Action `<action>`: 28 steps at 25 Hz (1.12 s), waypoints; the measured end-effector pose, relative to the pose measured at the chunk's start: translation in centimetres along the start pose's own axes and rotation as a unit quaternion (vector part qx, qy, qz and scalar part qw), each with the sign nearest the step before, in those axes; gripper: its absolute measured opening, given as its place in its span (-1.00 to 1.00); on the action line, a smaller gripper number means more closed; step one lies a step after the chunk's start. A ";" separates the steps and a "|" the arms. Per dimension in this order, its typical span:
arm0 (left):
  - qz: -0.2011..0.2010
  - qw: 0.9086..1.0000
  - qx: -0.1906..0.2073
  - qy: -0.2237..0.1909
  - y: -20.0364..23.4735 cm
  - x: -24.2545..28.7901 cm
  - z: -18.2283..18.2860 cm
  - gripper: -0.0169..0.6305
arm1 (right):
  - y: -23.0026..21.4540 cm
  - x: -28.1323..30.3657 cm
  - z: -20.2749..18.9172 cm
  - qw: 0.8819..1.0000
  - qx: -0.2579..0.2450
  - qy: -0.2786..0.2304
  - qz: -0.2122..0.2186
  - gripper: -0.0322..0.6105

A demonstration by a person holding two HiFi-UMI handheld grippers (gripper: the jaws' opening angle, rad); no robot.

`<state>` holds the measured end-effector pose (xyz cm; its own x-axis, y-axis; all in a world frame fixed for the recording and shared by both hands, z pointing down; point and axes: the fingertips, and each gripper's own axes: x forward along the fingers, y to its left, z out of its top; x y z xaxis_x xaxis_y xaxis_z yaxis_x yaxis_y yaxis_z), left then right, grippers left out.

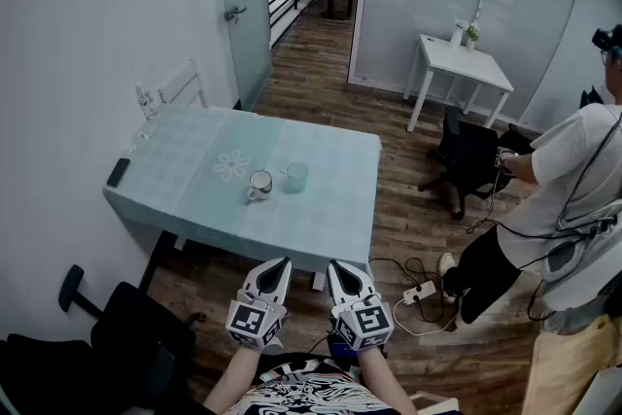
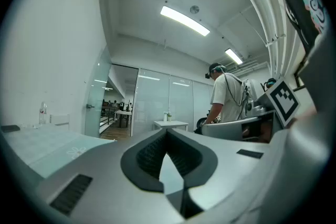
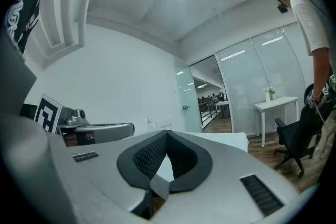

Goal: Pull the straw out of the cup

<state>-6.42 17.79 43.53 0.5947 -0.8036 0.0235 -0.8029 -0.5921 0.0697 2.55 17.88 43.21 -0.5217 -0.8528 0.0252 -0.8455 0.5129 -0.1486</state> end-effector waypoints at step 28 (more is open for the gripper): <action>0.017 1.000 -0.009 0.006 0.4 -3.5 1.3 -0.98 | 1.6 -0.3 -0.5 1.000 0.016 -0.022 -0.015 -0.82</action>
<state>-8.83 20.31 42.19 0.5682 -0.8220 0.0384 -0.8214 -0.5637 0.0864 1.35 19.02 43.41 -0.4903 -0.8714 -0.0124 -0.8562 0.4843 -0.1798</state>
